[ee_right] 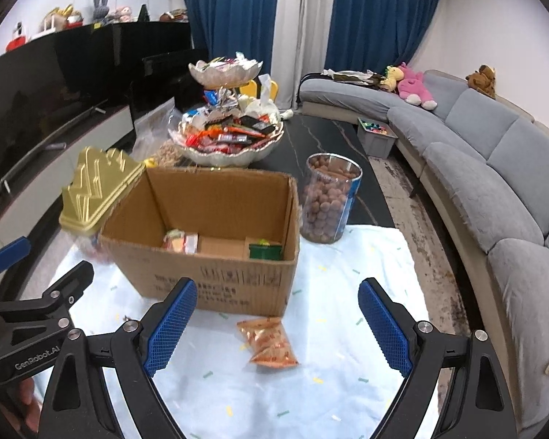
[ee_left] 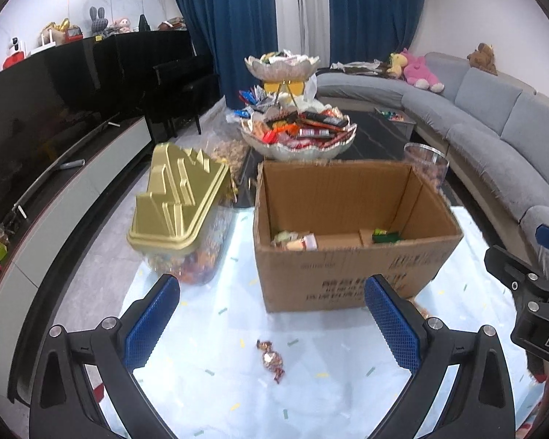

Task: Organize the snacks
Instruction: 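Withdraw both tools from the box toward the gold candy and biscuit pouch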

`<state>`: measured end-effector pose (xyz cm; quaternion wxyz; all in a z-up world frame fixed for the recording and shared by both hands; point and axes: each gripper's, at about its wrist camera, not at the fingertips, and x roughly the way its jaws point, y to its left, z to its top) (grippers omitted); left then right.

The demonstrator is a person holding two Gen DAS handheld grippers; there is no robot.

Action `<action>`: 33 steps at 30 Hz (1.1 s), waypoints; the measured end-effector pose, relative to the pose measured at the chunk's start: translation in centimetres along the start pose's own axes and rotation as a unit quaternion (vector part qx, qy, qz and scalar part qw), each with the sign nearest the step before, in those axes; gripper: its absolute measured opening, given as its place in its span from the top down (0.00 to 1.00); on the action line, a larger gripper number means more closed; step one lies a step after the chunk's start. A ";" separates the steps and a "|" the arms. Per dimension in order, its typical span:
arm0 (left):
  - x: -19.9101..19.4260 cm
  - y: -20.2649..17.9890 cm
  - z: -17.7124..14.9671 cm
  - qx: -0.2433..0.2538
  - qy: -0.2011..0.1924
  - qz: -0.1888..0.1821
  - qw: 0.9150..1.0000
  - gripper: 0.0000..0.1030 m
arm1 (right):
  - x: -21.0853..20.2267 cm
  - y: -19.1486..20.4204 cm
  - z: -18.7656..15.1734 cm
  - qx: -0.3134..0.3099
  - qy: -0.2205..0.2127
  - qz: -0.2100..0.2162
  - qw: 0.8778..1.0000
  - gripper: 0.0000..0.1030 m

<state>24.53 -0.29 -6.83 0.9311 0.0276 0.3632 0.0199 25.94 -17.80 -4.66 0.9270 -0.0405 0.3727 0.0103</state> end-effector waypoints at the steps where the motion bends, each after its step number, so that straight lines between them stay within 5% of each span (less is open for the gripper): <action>1: 0.1 0.0 -0.4 0.000 0.002 0.001 1.000 0.00 | 0.1 0.1 -0.3 -0.003 0.001 -0.002 1.000 0.12; 33: 6.6 0.6 -8.5 -0.040 0.060 0.052 0.996 0.00 | 8.8 0.8 -7.3 -0.024 0.099 0.004 0.995 0.12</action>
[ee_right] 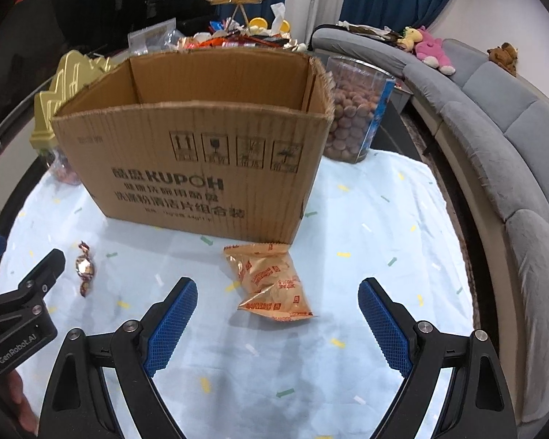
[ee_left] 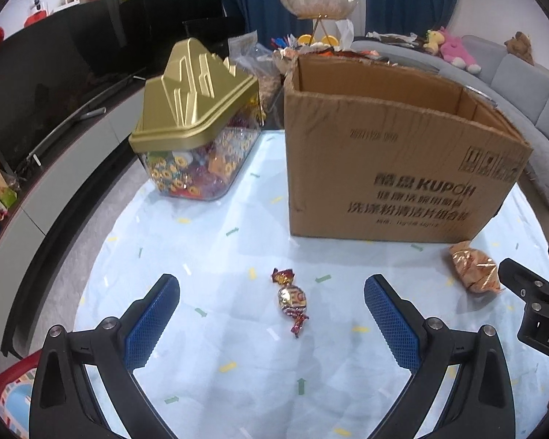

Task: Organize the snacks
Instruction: 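Withdraw both tools from the box toward the gold candy and biscuit pouch, then grasp the orange biscuit pouch with the right tool while the left tool grasps the gold-wrapped candy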

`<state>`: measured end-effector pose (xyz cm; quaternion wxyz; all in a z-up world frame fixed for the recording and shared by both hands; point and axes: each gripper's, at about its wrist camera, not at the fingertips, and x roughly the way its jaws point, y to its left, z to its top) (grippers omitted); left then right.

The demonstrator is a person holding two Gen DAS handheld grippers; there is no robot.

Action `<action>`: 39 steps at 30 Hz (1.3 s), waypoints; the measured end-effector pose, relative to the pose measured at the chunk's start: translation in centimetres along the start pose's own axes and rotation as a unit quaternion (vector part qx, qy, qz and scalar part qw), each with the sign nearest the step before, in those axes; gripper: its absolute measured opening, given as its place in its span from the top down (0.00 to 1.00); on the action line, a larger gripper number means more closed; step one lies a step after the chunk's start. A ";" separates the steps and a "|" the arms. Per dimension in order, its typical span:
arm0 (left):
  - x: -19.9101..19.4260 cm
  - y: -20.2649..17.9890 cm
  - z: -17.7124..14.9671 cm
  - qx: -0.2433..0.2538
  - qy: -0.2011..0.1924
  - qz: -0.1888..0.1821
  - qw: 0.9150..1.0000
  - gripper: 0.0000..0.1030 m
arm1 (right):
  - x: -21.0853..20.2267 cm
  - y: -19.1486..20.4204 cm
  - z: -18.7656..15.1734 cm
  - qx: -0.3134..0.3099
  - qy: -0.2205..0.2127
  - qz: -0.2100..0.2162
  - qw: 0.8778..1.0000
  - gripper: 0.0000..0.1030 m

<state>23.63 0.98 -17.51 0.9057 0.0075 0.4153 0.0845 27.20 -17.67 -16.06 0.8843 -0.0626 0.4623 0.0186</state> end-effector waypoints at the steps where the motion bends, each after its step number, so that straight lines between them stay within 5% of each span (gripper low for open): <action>1: 0.3 0.0 -0.2 -0.002 0.003 0.001 1.000 0.00 | 0.3 0.1 -0.1 -0.001 0.003 0.000 1.000 0.12; 24: 6.3 0.0 -2.8 -0.003 0.051 0.014 0.999 0.05 | 7.5 1.3 -0.8 -0.028 0.051 0.006 0.998 0.12; 33: 6.8 -0.3 -3.0 0.001 0.041 -0.007 0.999 0.29 | 8.7 1.0 -0.9 -0.016 0.051 0.029 0.998 0.13; 39: 6.8 -1.1 -2.7 0.015 0.038 -0.020 0.999 0.56 | 8.8 0.3 -0.8 0.014 0.049 0.053 0.997 0.36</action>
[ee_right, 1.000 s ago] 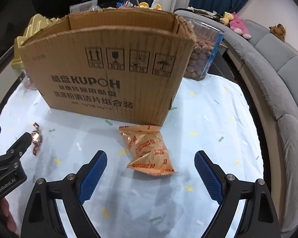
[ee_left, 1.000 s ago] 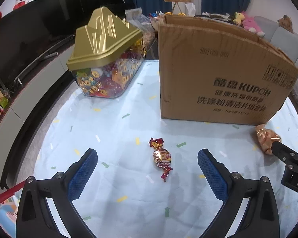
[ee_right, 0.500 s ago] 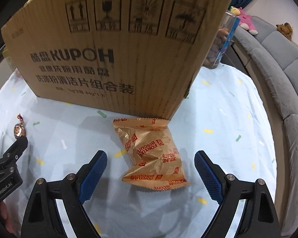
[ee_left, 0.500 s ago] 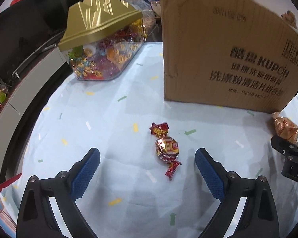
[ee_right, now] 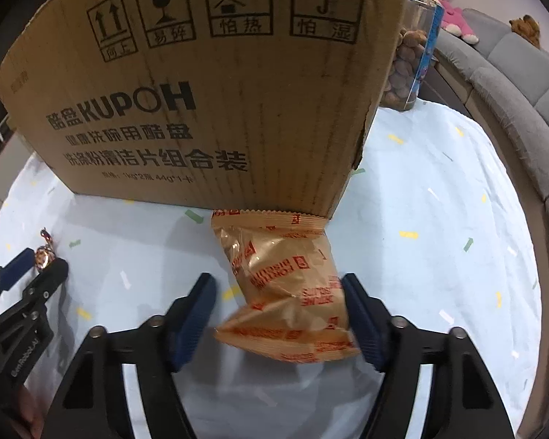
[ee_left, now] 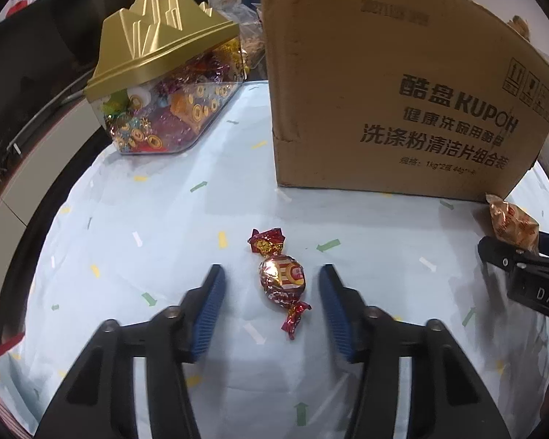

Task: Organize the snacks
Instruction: 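Grasp the orange biscuit pouch with the right tool while the left tool grasps the gold-wrapped candy, then lift and carry the gold candy and biscuit pouch over the box with both tools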

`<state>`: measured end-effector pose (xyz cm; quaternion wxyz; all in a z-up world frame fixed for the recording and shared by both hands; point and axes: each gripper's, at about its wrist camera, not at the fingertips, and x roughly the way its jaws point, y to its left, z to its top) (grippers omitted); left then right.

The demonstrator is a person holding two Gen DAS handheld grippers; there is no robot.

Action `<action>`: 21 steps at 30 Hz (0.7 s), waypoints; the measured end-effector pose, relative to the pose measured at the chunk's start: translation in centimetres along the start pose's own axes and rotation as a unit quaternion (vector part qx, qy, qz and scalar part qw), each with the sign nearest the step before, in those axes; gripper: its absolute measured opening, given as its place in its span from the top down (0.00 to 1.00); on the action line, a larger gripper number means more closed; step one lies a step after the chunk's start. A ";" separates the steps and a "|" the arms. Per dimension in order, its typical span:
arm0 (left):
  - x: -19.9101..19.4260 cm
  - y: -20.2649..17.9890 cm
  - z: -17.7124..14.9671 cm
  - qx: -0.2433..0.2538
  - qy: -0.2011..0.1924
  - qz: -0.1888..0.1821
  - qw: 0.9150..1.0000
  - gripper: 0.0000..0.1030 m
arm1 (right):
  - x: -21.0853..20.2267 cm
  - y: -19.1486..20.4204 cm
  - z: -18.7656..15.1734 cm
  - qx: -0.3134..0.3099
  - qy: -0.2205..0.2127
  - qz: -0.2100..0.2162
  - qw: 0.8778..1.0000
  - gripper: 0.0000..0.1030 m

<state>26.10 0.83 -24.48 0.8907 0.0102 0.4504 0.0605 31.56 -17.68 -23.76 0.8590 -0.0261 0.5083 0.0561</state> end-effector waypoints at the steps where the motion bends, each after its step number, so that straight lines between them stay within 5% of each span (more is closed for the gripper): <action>1: 0.0 0.0 0.0 0.001 0.000 -0.002 1.000 0.63 | -0.1 0.1 0.0 -0.001 -0.002 0.001 1.000 0.41; 4: 0.0 -0.2 0.1 0.006 -0.001 -0.009 1.000 0.77 | -0.1 0.2 0.1 -0.003 -0.002 0.002 1.000 0.46; 21: -2.8 -0.4 0.6 0.016 -0.030 -0.010 0.999 0.77 | -3.4 0.8 -1.0 0.006 -0.010 0.005 1.000 0.50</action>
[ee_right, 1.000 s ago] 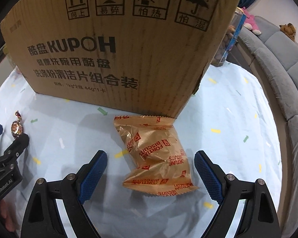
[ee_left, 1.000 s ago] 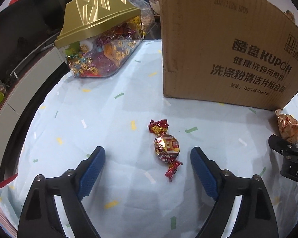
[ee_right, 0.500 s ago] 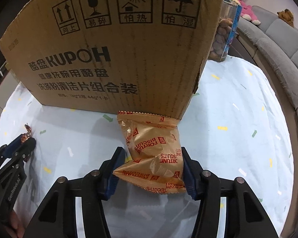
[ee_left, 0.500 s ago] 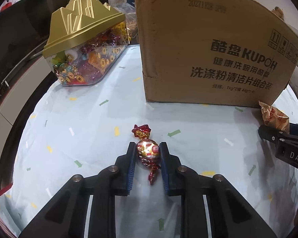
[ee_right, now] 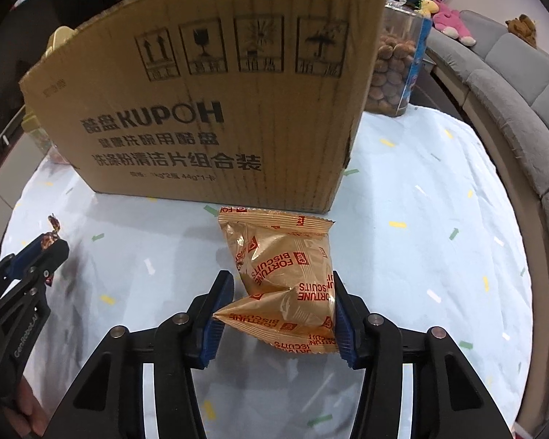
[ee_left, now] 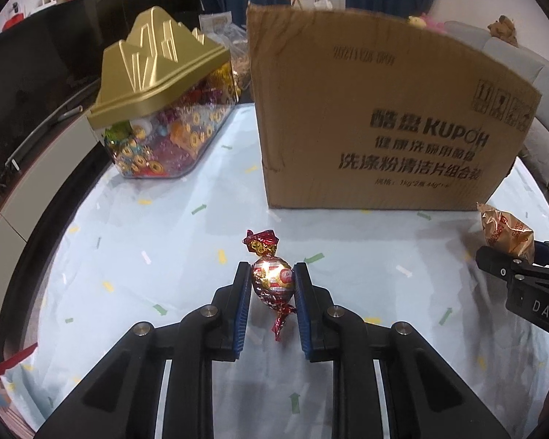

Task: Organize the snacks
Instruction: 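Lift and carry the gold candy and biscuit pouch over the box with both tools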

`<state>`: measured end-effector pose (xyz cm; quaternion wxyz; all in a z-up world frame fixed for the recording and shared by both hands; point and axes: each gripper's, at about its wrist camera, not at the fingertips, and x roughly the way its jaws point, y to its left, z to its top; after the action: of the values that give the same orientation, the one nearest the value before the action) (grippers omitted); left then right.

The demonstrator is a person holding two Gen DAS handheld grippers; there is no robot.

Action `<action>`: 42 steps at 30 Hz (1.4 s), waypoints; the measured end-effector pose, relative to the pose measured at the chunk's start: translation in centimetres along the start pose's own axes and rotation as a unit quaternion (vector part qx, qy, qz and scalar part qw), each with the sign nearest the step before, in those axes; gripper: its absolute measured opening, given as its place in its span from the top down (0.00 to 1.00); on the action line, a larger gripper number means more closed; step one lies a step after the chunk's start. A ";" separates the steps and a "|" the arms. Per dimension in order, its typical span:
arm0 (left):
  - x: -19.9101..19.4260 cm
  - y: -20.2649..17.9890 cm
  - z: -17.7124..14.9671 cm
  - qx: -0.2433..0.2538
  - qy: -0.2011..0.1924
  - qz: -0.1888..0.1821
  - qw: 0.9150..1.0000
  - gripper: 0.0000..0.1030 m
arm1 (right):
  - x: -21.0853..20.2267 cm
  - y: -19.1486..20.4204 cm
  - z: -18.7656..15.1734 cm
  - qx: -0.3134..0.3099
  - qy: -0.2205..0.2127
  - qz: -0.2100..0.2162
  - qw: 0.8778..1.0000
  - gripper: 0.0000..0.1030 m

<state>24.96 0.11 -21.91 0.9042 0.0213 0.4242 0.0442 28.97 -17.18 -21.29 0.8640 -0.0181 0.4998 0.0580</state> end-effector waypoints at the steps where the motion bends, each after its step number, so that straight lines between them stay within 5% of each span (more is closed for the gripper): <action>1: -0.4 0.0 0.1 0.001 -0.004 0.000 1.000 0.77 | -0.5 0.0 0.0 0.002 -0.003 0.000 1.000 0.50; 26: -9.1 -0.4 2.5 0.013 -0.084 -0.010 0.996 0.77 | -10.2 0.2 0.3 0.011 -0.084 0.008 0.996 0.50; 42: -12.0 -1.4 7.4 0.016 -0.127 -0.029 0.991 0.77 | -14.3 0.3 4.0 0.011 -0.135 0.014 0.991 0.50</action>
<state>23.06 -2.47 -8.09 0.9511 0.0294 0.3074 0.0081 25.29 -17.71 -6.92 0.9227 0.0065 0.3796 0.0668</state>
